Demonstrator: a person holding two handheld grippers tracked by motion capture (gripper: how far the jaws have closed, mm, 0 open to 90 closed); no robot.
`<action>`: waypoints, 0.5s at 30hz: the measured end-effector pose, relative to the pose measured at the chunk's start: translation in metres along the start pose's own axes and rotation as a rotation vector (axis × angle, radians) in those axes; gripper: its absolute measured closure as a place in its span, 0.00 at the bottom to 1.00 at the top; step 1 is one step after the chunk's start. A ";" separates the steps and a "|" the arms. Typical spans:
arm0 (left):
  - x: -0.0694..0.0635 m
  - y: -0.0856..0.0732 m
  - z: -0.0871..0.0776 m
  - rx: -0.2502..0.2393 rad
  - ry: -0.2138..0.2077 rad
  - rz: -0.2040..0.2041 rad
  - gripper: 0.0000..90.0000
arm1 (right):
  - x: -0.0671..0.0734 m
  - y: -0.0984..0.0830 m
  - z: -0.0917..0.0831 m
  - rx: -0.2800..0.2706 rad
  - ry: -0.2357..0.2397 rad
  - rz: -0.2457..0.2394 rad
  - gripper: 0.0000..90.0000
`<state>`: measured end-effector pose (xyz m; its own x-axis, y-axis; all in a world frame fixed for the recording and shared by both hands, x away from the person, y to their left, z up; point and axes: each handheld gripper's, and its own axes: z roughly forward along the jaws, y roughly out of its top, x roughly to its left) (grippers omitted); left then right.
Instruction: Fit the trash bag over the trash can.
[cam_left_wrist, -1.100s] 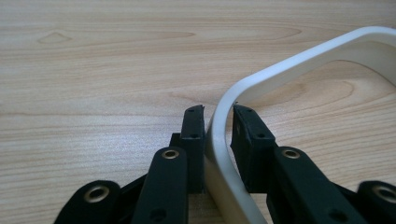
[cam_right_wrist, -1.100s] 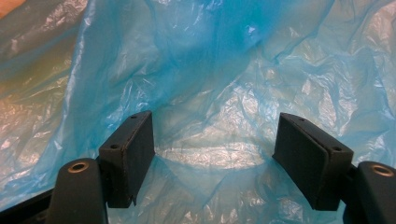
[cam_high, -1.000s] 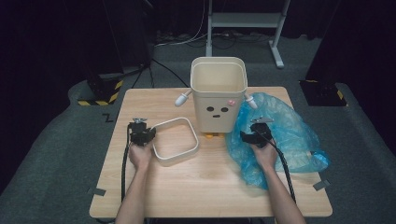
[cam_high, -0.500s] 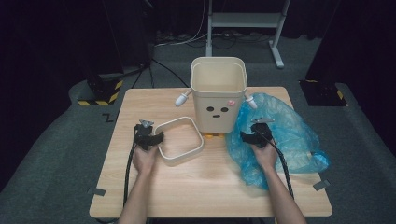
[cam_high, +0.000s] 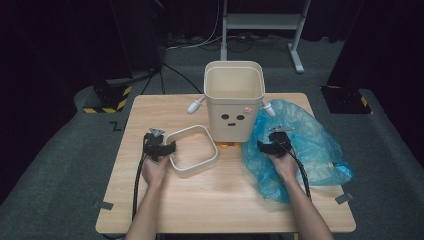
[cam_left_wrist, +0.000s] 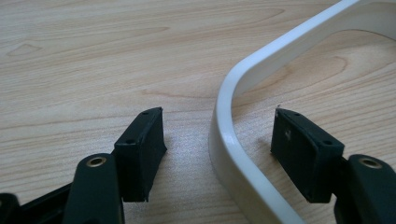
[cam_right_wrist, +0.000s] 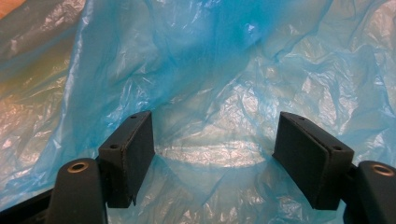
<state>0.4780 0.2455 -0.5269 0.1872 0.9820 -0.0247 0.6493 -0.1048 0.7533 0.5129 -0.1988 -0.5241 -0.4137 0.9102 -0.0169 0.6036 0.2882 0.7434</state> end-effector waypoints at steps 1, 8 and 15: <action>0.002 0.000 0.000 -0.001 -0.015 -0.009 0.37 | 0.000 0.000 0.000 0.000 0.002 0.002 0.31; 0.002 0.000 0.000 -0.001 -0.020 -0.008 0.36 | 0.000 0.002 0.000 0.016 0.004 0.000 0.30; 0.003 0.000 0.000 -0.004 -0.022 -0.015 0.37 | 0.000 0.006 -0.007 0.061 -0.023 0.000 0.30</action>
<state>0.4785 0.2483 -0.5268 0.1938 0.9797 -0.0509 0.6496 -0.0893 0.7551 0.5121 -0.1992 -0.5150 -0.3981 0.9167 -0.0329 0.6444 0.3050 0.7012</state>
